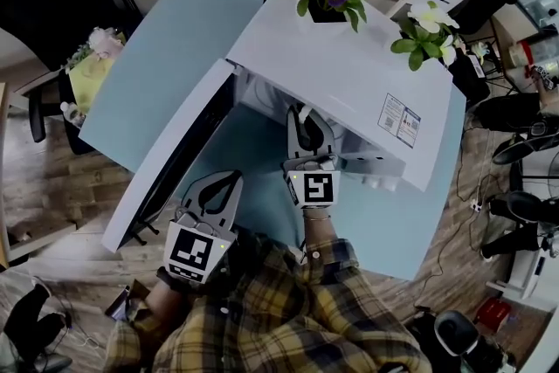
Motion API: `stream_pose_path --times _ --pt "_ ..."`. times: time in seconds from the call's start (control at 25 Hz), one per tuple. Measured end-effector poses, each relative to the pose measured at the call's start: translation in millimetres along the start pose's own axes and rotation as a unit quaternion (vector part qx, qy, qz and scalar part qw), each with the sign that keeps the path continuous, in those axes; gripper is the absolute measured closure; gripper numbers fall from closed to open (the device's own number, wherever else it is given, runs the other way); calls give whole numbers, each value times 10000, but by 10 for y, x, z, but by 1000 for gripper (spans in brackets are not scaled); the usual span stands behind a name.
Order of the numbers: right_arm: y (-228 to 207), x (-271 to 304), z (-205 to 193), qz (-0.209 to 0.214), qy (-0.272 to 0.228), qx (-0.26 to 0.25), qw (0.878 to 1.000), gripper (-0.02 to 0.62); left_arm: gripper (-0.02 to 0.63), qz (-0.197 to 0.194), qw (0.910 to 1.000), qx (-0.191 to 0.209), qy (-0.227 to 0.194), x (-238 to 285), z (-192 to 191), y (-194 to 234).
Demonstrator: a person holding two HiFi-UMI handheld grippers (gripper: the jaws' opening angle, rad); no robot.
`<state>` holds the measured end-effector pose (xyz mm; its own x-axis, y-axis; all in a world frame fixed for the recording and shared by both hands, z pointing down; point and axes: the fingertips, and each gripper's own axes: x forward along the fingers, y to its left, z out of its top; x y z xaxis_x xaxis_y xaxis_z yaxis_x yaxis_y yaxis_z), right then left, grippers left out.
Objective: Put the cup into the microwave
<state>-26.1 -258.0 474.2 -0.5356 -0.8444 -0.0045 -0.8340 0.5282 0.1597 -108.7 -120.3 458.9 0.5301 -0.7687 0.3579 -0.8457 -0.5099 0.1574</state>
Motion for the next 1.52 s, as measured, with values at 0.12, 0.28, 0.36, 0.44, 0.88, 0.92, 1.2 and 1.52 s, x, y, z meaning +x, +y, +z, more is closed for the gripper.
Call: stream_pose_path --times 0.12,0.28,0.36,0.44,0.88,0.92,1.2,1.52 --pt "-21 21 -28 -170 -27 -72 9998 552 614 -70 10000 18 -31 13 4 -36" --pt "-25 36 -76 -351 25 -140 9993 551 614 -183 9998 63 -83 66 27 -89" --pt "-18 33 -121 -392 91 -186 9990 551 614 -259 9996 85 -103 89 38 -128" --pt "1 20 -154 -408 209 -180 9988 551 614 -333 9993 101 -103 100 33 -169" --pt "105 21 -466 -294 704 188 9969 551 614 -437 9989 145 -96 98 19 -191" --pt "106 14 -499 -282 726 291 9965 551 614 -447 9988 146 -98 98 19 -193" --pt "60 -16 -487 -288 515 924 9940 539 614 -564 9982 172 -89 113 10 -235" --pt "-5 -92 -465 -783 293 1229 9889 509 614 -665 9975 220 -101 114 16 -280"
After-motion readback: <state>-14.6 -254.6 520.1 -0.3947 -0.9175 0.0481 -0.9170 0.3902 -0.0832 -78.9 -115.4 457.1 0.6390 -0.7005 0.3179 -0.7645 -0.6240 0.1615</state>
